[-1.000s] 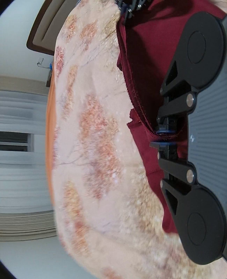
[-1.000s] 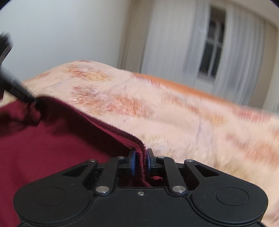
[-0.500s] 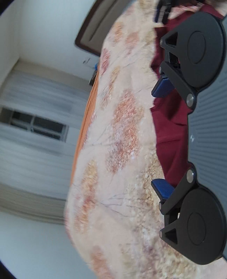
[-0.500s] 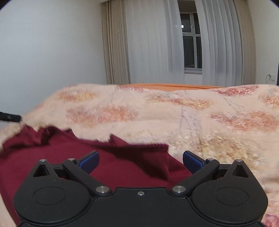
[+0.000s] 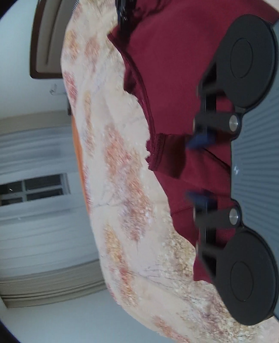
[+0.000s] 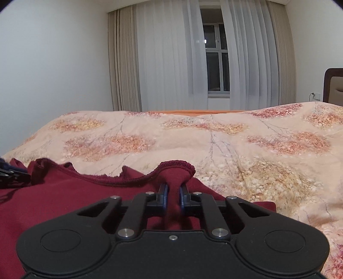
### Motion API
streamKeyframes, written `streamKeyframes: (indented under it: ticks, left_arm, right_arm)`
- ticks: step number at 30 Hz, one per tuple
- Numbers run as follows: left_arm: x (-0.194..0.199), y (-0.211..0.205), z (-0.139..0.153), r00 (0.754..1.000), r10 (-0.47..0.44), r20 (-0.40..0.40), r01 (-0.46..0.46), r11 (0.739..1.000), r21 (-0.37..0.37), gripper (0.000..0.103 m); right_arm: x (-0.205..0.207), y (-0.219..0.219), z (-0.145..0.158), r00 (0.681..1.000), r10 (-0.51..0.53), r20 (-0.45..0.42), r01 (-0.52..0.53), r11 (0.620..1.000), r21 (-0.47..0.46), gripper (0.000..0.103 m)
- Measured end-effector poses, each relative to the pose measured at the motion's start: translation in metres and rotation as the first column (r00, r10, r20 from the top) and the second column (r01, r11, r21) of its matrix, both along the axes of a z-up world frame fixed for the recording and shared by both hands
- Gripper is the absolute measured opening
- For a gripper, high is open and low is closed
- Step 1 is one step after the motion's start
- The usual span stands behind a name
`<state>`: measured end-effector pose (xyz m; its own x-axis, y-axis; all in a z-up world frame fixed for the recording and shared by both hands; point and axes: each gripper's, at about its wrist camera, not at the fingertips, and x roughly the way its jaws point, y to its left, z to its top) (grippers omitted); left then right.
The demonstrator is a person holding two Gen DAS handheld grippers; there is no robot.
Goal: Fold small clothes
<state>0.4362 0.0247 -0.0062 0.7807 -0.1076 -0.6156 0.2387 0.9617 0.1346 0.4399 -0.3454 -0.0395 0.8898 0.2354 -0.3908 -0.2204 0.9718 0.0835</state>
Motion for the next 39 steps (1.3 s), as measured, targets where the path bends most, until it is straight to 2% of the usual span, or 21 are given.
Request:
streamKeyframes:
  ticks: [2, 5, 7, 9, 11, 12, 13, 14, 16, 17, 19, 21, 23, 25, 27, 29, 32, 35, 39]
  left_arm:
    - [0.005, 0.010, 0.000, 0.999, 0.042, -0.019, -0.043, 0.997, -0.065, 0.006]
    - [0.003, 0.033, 0.007, 0.993, 0.120, 0.005, -0.117, 0.979, -0.169, 0.005]
    - [0.006, 0.048, 0.010, 0.983, 0.185, 0.002, -0.180, 0.959, -0.220, 0.005]
    - [0.014, 0.060, 0.006, 0.974, 0.226, -0.035, -0.228, 0.943, -0.243, 0.005]
    - [0.023, 0.071, -0.002, 0.956, 0.285, -0.072, -0.294, 0.924, -0.244, 0.006]
    - [0.025, 0.077, -0.005, 0.946, 0.311, -0.088, -0.323, 0.914, -0.246, 0.009]
    - [0.024, 0.085, -0.007, 0.937, 0.335, -0.103, -0.351, 0.897, -0.270, 0.010]
    - [0.022, 0.093, -0.008, 0.932, 0.341, -0.121, -0.362, 0.881, -0.304, 0.014]
    - [0.011, 0.106, -0.006, 0.937, 0.324, -0.129, -0.349, 0.855, -0.384, 0.039]
    - [0.006, 0.109, -0.004, 0.938, 0.327, -0.115, -0.345, 0.848, -0.402, 0.067]
    - [-0.006, 0.107, 0.004, 0.937, 0.346, -0.049, -0.334, 0.847, -0.413, 0.084]
    - [-0.013, 0.095, 0.010, 0.934, 0.355, 0.029, -0.320, 0.872, -0.370, 0.099]
    - [-0.010, 0.079, 0.009, 0.931, 0.357, 0.077, -0.323, 0.904, -0.280, 0.102]
    - [0.005, 0.063, 0.002, 0.931, 0.363, 0.052, -0.349, 0.921, -0.171, 0.102]
    - [0.014, 0.058, -0.012, 0.918, 0.396, 0.034, -0.390, 0.914, -0.109, 0.102]
    - [0.019, 0.062, -0.025, 0.905, 0.425, -0.013, -0.423, 0.899, -0.114, 0.102]
    - [0.016, 0.071, -0.032, 0.905, 0.424, -0.025, -0.422, 0.890, -0.174, 0.103]
    - [0.010, 0.074, -0.040, 0.906, 0.423, 0.000, -0.414, 0.888, -0.199, 0.103]
    - [0.001, 0.071, -0.046, 0.904, 0.422, 0.063, -0.401, 0.892, -0.209, 0.102]
  right_arm:
    - [-0.003, -0.001, 0.005, 0.999, -0.011, 0.034, 0.011, 1.000, 0.003, 0.010]
    - [-0.003, 0.002, 0.009, 0.998, -0.016, 0.062, 0.017, 1.000, -0.017, 0.010]
    - [0.003, 0.005, 0.005, 0.999, -0.024, 0.038, 0.025, 0.999, -0.035, 0.011]
    - [0.014, 0.009, -0.005, 0.999, -0.036, -0.012, 0.035, 0.997, -0.072, 0.014]
    - [0.024, 0.013, -0.018, 0.996, -0.052, -0.078, 0.042, 0.992, -0.119, 0.029]
    - [0.026, 0.012, -0.021, 0.994, -0.064, -0.087, 0.053, 0.991, -0.126, 0.033]
    - [0.025, 0.011, -0.019, 0.994, -0.071, -0.079, 0.061, 0.991, -0.121, 0.043]
    - [0.022, 0.009, -0.017, 0.995, -0.082, -0.064, 0.074, 0.990, -0.123, 0.063]
    - [0.016, 0.008, -0.011, 0.992, -0.123, -0.021, 0.119, 0.982, -0.149, 0.088]
    - [0.012, 0.007, -0.008, 0.988, -0.155, 0.006, 0.154, 0.973, -0.171, 0.094]
    - [0.008, 0.011, -0.004, 0.975, -0.217, 0.056, 0.224, 0.948, -0.228, 0.102]
    - [0.010, 0.013, -0.003, 0.967, -0.240, 0.089, 0.256, 0.929, -0.267, 0.102]
    - [0.016, 0.018, -0.007, 0.961, -0.263, 0.092, 0.278, 0.909, -0.310, 0.102]
    - [0.023, 0.022, -0.015, 0.955, -0.283, 0.086, 0.294, 0.886, -0.358, 0.102]
    - [0.028, 0.023, -0.024, 0.954, -0.289, 0.076, 0.296, 0.876, -0.382, 0.102]
    - [0.031, 0.020, -0.031, 0.954, -0.296, 0.055, 0.295, 0.883, -0.366, 0.102]
    - [0.034, 0.014, -0.039, 0.954, -0.299, 0.026, 0.291, 0.901, -0.323, 0.102]
    - [0.036, 0.013, -0.047, 0.955, -0.295, -0.001, 0.281, 0.910, -0.304, 0.102]
    - [0.032, 0.016, -0.050, 0.954, -0.298, 0.026, 0.291, 0.904, -0.314, 0.102]
